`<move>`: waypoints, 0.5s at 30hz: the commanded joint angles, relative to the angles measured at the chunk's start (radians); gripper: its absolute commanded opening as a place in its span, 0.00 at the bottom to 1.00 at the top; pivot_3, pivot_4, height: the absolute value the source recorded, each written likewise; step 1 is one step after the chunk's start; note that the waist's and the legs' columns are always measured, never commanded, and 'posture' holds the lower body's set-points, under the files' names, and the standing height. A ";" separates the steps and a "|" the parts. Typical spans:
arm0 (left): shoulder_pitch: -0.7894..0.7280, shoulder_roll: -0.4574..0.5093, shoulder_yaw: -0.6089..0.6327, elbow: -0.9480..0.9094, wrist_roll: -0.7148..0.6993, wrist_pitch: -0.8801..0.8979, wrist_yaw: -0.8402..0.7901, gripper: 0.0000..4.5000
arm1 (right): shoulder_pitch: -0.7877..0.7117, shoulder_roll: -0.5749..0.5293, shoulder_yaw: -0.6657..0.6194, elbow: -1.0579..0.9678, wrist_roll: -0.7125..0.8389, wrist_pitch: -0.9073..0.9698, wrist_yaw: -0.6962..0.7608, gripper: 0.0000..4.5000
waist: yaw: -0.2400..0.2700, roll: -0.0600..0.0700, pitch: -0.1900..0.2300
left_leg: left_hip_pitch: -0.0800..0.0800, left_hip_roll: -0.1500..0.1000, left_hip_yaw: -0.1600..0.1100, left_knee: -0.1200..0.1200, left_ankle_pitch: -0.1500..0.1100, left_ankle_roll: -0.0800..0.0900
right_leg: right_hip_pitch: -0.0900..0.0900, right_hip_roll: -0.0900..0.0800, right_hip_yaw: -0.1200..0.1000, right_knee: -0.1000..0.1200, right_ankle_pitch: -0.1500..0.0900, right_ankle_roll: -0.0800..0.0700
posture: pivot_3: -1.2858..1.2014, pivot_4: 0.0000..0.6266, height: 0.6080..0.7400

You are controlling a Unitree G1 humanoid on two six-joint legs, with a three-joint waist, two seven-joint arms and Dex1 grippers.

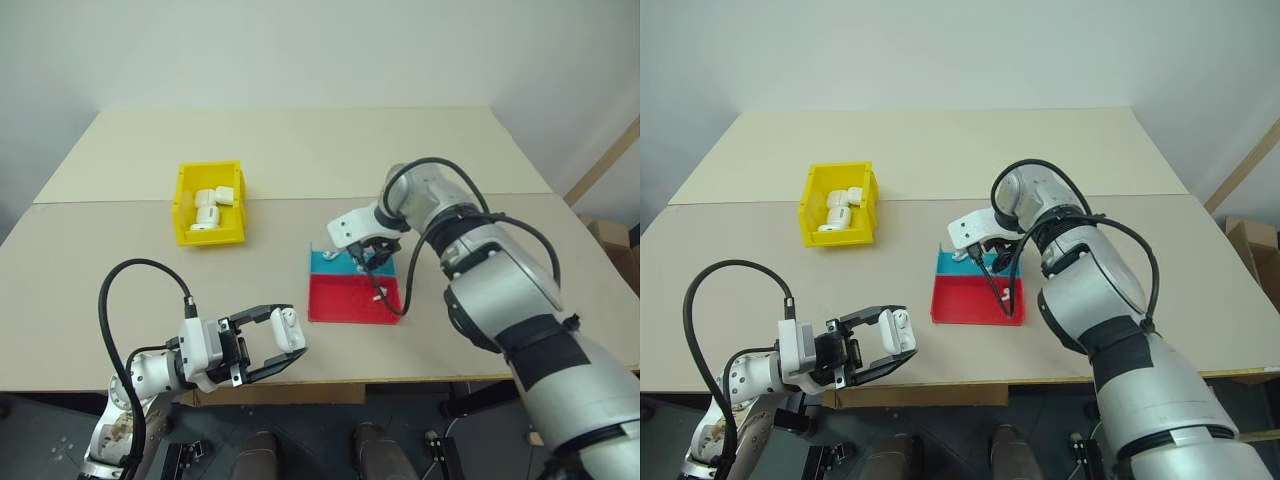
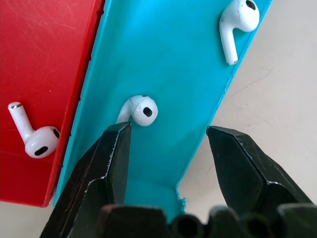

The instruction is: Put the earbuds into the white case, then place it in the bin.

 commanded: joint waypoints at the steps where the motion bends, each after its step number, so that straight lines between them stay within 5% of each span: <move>1: -0.008 -0.003 -0.005 -0.005 0.006 -0.028 0.004 0.63 | -0.017 -0.007 -0.022 -0.012 0.016 -0.012 -0.014 0.65 | -0.001 0.000 0.000 | 0.000 0.000 0.000 0.000 0.000 0.000 | 0.000 0.000 0.000 0.000 0.000 0.000 | 0.52 0.24 1.00; 15: -0.002 0.000 -0.010 0.000 0.006 -0.035 0.009 0.63 | -0.019 0.026 -0.056 -0.017 0.050 -0.012 -0.049 0.65 | 0.000 0.000 0.000 | 0.000 0.000 0.000 0.000 0.000 0.000 | 0.000 0.000 0.000 0.000 0.000 0.000 | 0.52 0.24 1.00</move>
